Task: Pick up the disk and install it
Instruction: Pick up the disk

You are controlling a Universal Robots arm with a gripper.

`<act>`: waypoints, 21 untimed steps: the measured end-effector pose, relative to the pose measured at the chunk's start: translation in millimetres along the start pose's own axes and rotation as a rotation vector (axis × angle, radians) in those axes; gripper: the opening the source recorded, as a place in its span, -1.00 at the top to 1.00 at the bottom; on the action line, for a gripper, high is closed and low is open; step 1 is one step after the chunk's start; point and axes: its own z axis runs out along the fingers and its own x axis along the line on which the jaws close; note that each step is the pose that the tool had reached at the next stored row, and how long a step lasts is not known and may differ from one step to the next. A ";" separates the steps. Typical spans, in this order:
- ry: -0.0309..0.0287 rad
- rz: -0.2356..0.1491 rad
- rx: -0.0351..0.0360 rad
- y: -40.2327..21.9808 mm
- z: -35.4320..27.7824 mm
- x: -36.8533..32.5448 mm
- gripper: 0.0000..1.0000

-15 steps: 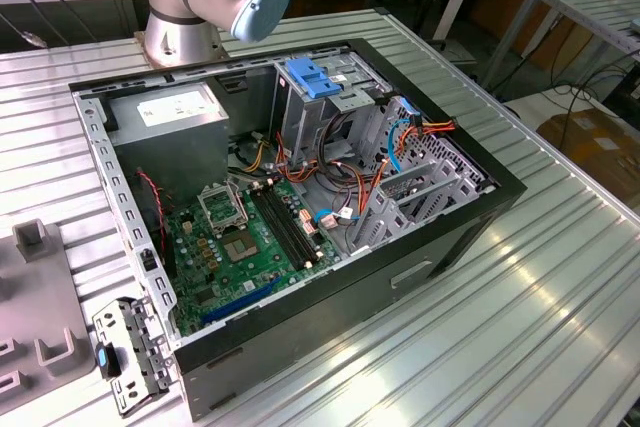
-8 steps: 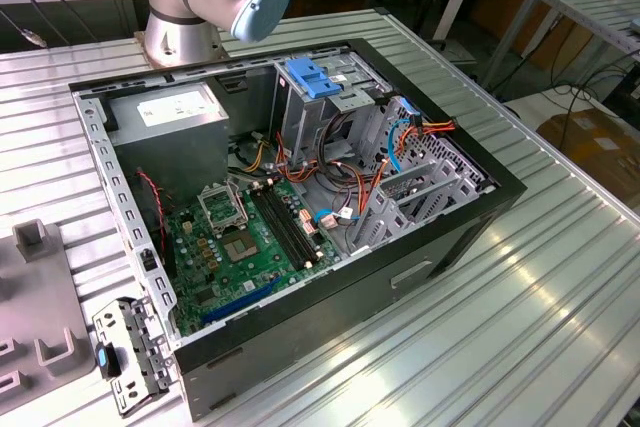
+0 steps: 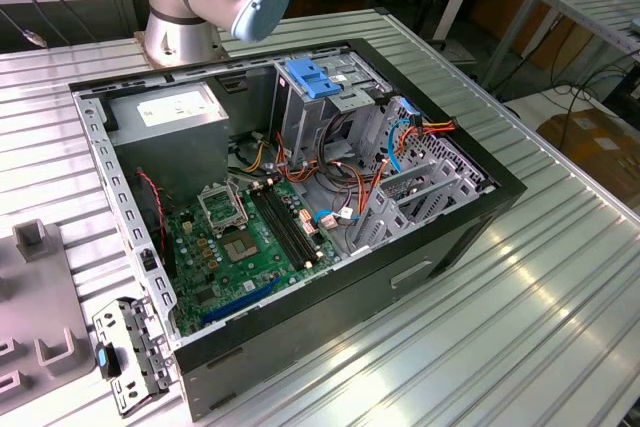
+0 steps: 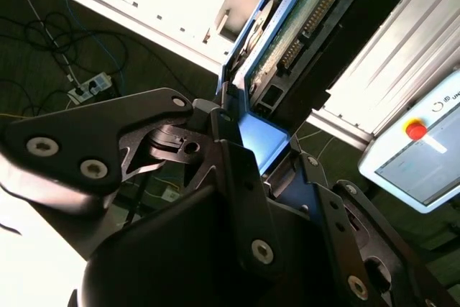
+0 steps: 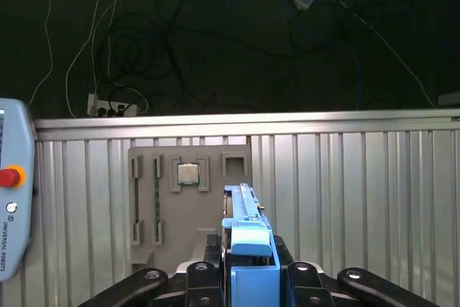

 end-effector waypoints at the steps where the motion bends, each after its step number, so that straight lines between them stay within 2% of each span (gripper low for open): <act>1: 0.0001 0.000 0.0000 -1.0 0.0 0.0 0.26; 21: 0.0001 0.000 0.0000 -14.3 0.0 -0.3 0.26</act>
